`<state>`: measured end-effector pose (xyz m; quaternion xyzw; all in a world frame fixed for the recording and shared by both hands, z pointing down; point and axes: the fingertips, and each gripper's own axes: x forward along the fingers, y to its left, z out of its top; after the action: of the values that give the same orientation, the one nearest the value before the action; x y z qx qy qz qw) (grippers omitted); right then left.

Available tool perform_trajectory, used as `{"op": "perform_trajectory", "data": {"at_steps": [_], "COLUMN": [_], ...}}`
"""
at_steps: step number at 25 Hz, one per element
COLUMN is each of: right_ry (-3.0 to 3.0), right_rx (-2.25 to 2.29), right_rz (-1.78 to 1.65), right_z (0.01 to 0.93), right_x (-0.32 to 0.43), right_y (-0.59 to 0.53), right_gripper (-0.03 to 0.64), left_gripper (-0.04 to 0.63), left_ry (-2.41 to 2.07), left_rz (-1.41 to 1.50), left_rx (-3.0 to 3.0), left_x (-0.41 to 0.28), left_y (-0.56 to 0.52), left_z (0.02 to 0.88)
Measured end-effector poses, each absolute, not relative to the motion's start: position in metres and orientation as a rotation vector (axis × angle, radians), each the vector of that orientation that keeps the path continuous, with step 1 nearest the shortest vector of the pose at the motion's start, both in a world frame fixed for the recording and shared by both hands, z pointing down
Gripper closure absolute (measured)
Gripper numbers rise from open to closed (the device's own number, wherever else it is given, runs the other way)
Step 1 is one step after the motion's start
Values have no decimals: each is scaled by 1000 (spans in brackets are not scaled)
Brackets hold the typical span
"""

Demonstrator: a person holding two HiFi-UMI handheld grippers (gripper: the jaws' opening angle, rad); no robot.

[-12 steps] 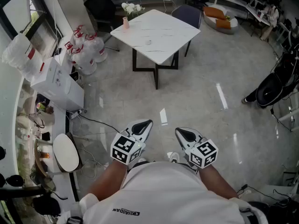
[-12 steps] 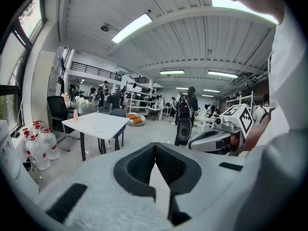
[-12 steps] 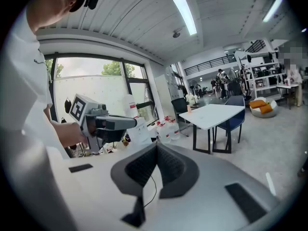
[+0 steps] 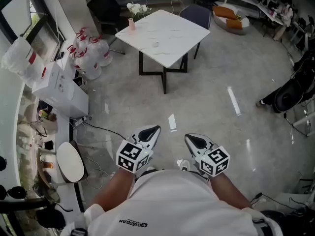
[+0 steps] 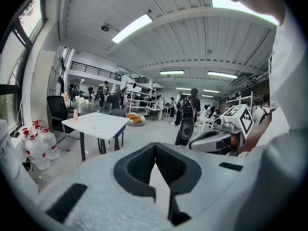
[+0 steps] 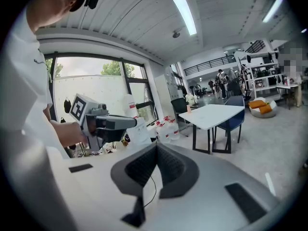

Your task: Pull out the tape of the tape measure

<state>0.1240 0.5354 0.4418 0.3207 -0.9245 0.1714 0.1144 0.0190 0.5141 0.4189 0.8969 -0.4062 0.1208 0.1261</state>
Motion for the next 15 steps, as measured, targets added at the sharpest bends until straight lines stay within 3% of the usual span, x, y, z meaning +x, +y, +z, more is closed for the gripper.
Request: {"op": "perform_trajectory", "data": {"at_steps": [15], "right_ry": [-2681], "right_rx": [931], "right_rz": [524], "right_z": [449], "right_x": [91], "right_y": [546], "right_gripper": [611], "left_gripper": [586], "left_ry": [-1133], "left_rz": [371], "left_rx": [2614], "left_x": [-9], "left_y": [523], "left_z": [430]}}
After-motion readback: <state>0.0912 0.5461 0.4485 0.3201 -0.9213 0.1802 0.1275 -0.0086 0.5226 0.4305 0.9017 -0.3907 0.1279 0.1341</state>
